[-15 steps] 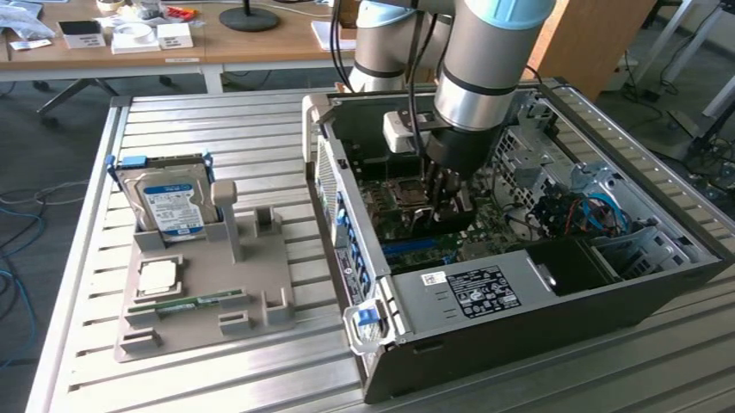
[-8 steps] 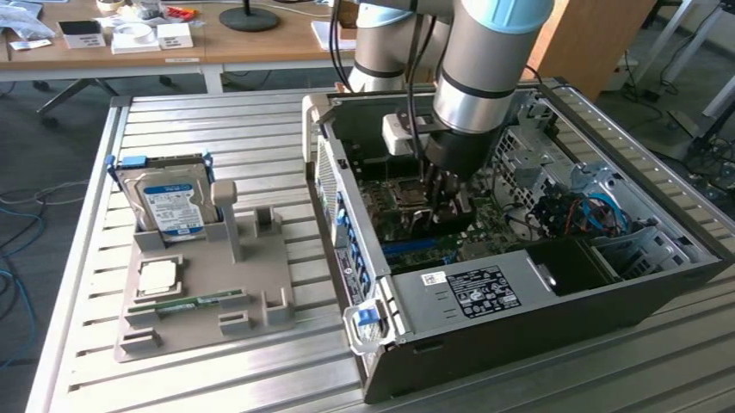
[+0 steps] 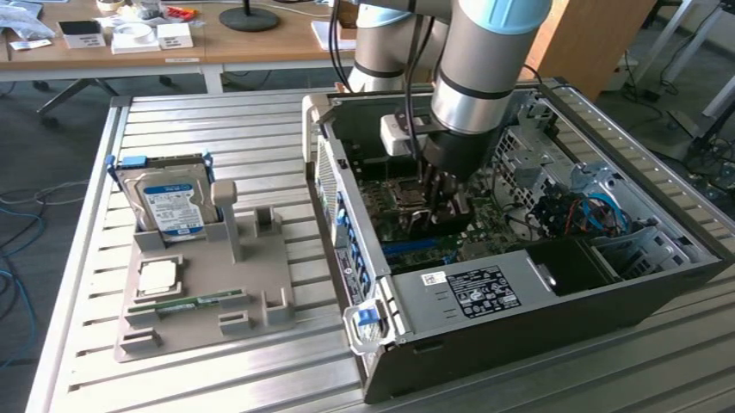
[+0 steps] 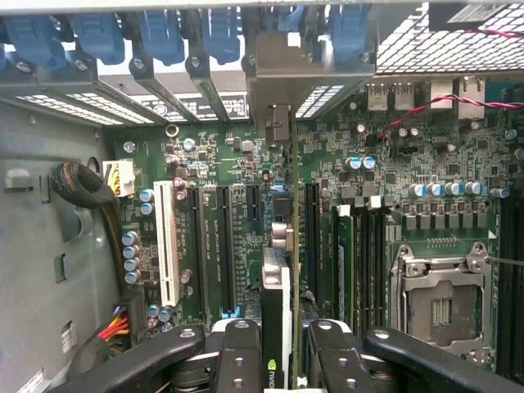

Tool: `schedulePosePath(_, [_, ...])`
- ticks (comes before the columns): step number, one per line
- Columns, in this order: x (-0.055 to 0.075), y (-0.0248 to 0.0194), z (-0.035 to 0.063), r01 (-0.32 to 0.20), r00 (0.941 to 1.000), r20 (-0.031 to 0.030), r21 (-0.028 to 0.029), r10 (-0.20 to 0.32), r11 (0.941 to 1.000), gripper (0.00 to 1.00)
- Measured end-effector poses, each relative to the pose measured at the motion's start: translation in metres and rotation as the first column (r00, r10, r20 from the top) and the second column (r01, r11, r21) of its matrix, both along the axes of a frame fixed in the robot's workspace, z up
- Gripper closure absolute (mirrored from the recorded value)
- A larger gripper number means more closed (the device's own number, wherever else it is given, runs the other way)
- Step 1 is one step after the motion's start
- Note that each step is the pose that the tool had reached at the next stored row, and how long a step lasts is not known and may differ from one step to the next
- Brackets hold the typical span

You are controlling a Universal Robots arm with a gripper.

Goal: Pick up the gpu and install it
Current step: 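Insert the gpu into the slot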

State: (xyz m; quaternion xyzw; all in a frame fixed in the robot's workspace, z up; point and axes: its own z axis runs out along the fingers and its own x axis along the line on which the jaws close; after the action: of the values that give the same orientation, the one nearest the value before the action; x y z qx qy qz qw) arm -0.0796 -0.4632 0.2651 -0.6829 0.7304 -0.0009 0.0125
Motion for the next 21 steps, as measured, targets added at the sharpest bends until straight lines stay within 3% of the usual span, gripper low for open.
schedulePosePath(21, [-0.0035, 0.0005, -0.0041, 0.000, 1.0000, 0.0002, 0.0004, 0.000, 1.0000, 0.73])
